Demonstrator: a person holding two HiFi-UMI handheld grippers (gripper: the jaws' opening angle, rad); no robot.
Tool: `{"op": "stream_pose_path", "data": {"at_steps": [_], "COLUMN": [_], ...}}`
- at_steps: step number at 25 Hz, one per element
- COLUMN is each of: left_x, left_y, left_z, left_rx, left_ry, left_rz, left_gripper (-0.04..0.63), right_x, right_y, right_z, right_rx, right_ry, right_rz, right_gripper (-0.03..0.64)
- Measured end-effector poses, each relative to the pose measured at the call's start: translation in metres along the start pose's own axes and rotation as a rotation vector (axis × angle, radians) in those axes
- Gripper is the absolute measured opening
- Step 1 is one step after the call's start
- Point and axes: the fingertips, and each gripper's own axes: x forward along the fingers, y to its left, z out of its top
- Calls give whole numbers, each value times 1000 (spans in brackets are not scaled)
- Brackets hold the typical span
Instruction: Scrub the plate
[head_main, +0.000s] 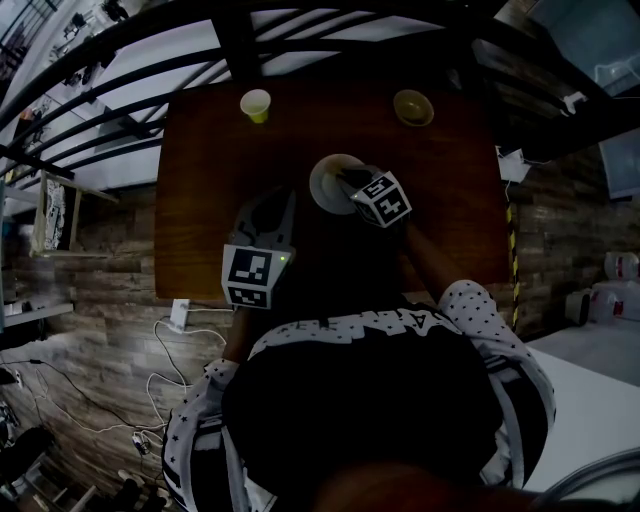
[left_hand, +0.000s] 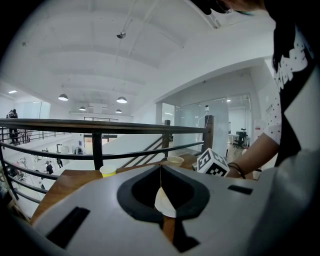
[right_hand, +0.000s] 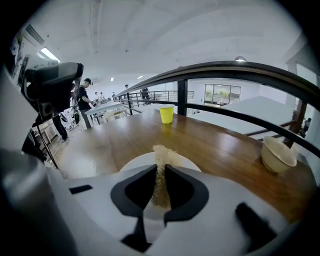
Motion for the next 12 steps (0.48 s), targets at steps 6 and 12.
{"op": "stream_pose_path", "data": {"at_steps": [6,12], "left_x": [0,0], "left_y": [-1,-4], "left_z": [2,3], "left_rx": [-1,4], "left_ry": [-6,-7], "left_rz": [-2,-8], "left_gripper": [14,14], "right_x": [-3,-7], "right_y": [3,12], "right_z": [3,-1], "right_rx": [-4,6], "right_ry": [-11,6], "right_rz": [4,26], "right_gripper": [49,49]}}
